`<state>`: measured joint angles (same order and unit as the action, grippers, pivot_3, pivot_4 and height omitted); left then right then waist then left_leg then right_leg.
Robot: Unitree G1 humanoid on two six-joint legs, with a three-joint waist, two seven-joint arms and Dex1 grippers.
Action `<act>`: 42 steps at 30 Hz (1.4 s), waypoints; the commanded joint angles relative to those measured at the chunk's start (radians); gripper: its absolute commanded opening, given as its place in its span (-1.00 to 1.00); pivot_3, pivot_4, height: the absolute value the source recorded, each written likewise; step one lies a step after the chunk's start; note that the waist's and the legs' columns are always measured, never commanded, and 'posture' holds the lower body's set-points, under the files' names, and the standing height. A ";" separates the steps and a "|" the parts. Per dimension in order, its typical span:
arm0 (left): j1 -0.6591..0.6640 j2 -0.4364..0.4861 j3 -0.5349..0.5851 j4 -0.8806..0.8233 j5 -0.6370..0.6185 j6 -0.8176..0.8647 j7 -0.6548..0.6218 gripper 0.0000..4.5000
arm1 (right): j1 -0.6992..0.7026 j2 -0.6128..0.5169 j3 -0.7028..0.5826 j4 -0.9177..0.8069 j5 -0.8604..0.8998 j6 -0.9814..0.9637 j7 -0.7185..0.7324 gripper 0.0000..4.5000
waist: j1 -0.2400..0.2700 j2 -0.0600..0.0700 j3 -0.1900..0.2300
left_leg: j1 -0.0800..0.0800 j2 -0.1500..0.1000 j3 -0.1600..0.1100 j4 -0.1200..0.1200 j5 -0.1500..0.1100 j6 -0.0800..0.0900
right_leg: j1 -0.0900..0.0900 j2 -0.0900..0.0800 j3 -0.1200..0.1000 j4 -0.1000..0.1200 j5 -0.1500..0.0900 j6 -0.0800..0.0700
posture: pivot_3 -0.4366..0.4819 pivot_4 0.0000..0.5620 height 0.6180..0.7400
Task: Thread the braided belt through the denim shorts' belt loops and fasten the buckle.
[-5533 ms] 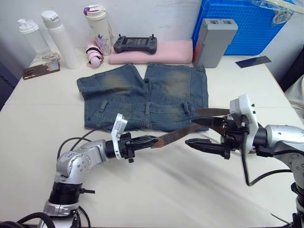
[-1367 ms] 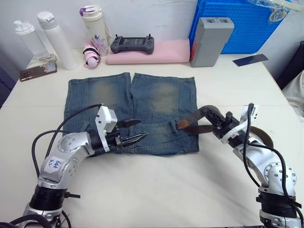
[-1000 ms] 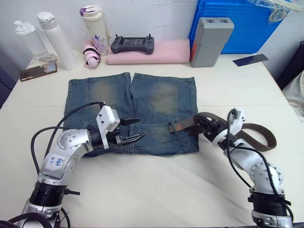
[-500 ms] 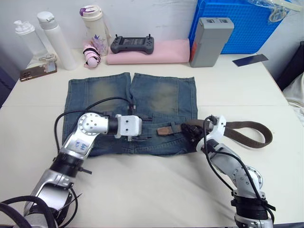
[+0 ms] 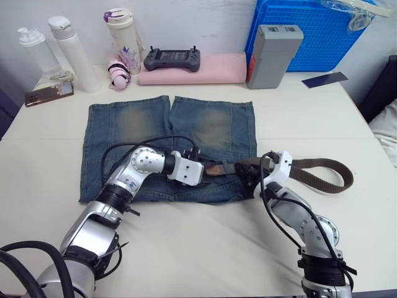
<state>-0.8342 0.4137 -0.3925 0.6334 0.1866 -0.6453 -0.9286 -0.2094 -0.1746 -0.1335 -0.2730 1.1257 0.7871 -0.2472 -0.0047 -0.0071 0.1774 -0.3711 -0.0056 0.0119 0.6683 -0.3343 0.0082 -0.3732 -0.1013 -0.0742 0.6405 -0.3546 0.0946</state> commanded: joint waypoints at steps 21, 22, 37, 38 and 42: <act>0.114 0.063 0.065 -0.308 -0.063 0.185 0.007 -1.00 | 0.079 -0.357 -0.114 -0.312 0.190 0.191 0.239 0.93 | 0.004 0.001 0.001 | -0.002 -0.001 -0.001 0.001 0.000 0.001 | -0.001 -0.002 0.000 0.000 0.000 0.000 | -0.05 -0.47 0.99; 0.119 0.065 0.072 -0.329 -0.073 0.209 0.005 -1.00 | 0.088 -0.420 -0.092 -0.362 0.143 0.183 0.309 0.97 | 0.003 0.001 0.001 | -0.003 -0.001 -0.001 0.002 0.000 0.001 | -0.001 -0.002 0.000 0.000 0.000 0.000 | -0.05 -0.47 0.99; 0.272 0.253 0.228 -0.641 -0.243 0.499 -0.088 -1.00 | -0.009 -0.759 0.716 -0.227 -1.325 -0.479 0.590 0.97 | 0.003 0.000 0.001 | -0.005 -0.001 -0.002 0.006 0.000 0.001 | -0.002 0.000 0.000 -0.003 0.000 0.000 | -0.05 -0.47 0.99; 0.279 0.257 0.234 -0.652 -0.246 0.510 -0.084 -1.00 | 0.001 -0.747 0.715 -0.205 -1.361 -0.488 0.586 0.97 | 0.004 0.000 0.001 | -0.005 0.000 -0.003 0.006 0.000 0.001 | -0.001 0.000 -0.001 -0.002 0.000 0.000 | -0.05 -0.47 0.99; 0.324 0.279 0.267 -0.703 -0.256 0.520 -0.076 -1.00 | 0.092 -0.692 0.631 -0.163 -1.371 -0.469 0.580 0.40 | 0.002 -0.001 0.001 | -0.003 0.000 -0.002 0.010 0.000 0.001 | 0.001 0.000 0.000 0.001 0.000 0.000 | -0.05 -0.47 0.99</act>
<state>-0.5185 0.6763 -0.1654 -0.0272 -0.0507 -0.1226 -1.0156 -0.1504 -0.8591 0.5360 -0.5122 -0.2227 0.2634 0.3324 -0.0030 -0.0076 0.1779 -0.3736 -0.0056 0.0094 0.6785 -0.3344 0.0087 -0.3718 -0.1011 -0.0743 0.6423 -0.3546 0.0946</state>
